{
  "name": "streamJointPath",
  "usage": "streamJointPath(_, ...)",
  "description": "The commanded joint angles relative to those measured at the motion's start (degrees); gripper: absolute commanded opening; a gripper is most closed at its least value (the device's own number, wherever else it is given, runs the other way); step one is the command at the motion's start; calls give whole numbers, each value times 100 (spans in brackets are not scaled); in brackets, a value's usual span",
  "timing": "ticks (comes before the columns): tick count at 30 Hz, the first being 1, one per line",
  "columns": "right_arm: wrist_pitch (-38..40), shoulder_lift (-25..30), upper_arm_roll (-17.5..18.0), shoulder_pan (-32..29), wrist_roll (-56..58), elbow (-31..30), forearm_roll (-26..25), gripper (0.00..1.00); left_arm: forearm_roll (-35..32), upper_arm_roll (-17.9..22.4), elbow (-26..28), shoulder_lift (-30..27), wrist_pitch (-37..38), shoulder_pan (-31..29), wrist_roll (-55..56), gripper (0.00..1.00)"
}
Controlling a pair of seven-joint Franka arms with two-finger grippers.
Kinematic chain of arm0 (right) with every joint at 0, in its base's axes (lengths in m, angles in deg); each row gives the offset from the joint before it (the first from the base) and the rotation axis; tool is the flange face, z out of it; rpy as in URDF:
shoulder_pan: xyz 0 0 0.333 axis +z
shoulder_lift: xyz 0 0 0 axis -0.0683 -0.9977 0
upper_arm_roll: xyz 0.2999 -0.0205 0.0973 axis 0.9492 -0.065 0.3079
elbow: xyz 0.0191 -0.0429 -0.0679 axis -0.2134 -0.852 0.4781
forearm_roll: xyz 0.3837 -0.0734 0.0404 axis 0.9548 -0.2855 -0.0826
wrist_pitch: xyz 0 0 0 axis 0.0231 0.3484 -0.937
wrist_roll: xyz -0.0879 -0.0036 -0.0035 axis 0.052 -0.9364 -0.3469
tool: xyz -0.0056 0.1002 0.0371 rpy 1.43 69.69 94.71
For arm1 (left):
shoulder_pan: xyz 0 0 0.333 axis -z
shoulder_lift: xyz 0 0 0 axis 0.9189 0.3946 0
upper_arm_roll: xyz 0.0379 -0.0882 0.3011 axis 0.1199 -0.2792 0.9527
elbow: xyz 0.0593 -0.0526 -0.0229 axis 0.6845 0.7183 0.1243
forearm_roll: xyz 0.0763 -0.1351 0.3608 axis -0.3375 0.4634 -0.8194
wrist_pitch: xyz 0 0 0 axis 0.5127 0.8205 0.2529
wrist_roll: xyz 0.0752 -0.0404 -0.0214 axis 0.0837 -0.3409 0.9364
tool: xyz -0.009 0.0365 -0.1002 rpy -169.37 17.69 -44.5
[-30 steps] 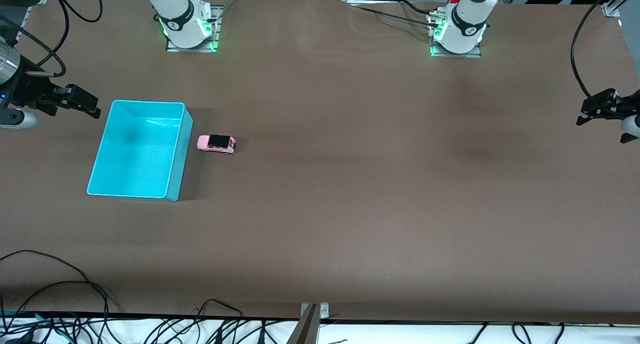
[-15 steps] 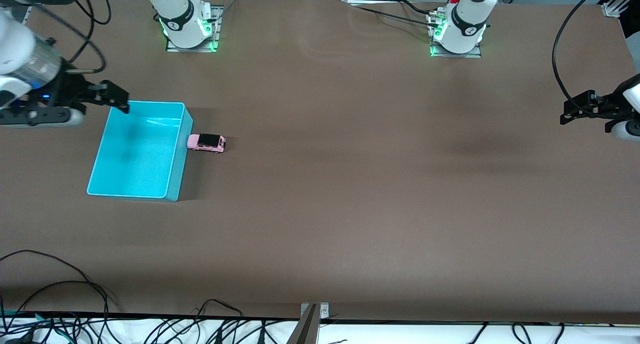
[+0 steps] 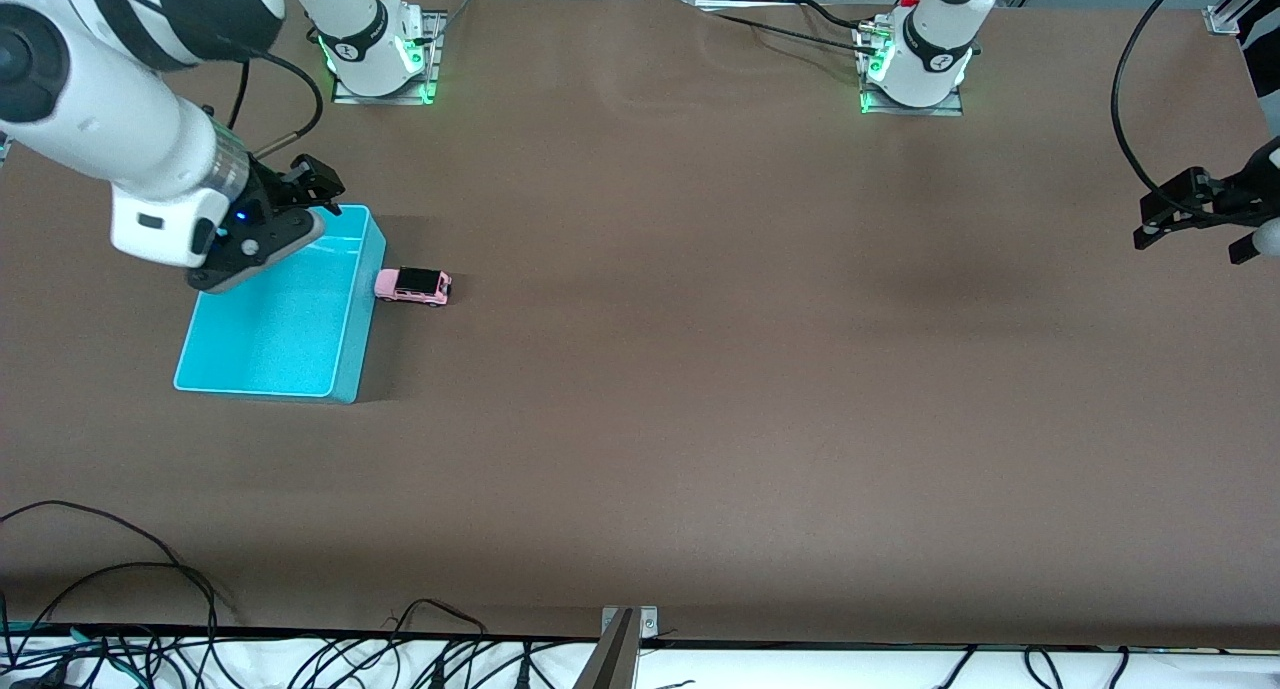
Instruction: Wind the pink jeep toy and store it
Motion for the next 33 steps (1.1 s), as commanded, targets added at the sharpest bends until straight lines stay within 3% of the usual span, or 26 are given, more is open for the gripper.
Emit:
streamJointPath(1,2,-205,30,-45,1246,-107,347,100,101,-45,670,-575,-198,33,1,100)
streamJointPath(5,-191,-276,21,-80,1879,-441,647,100,118,-63,670,-715,-66,33,62,100)
streamJointPath(15,-1246,-83,12,-97,3066,-1767,717,100,118,-71,556,-698,75,103,536,100)
streamJointPath(23,-2572,164,4,-98,3857,-3042,726,100,65,-63,450,-566,93,288,801,100)
streamJointPath(33,-4401,-47,30,-71,4639,-4080,717,100,109,-80,-261,-4,523,288,801,100)
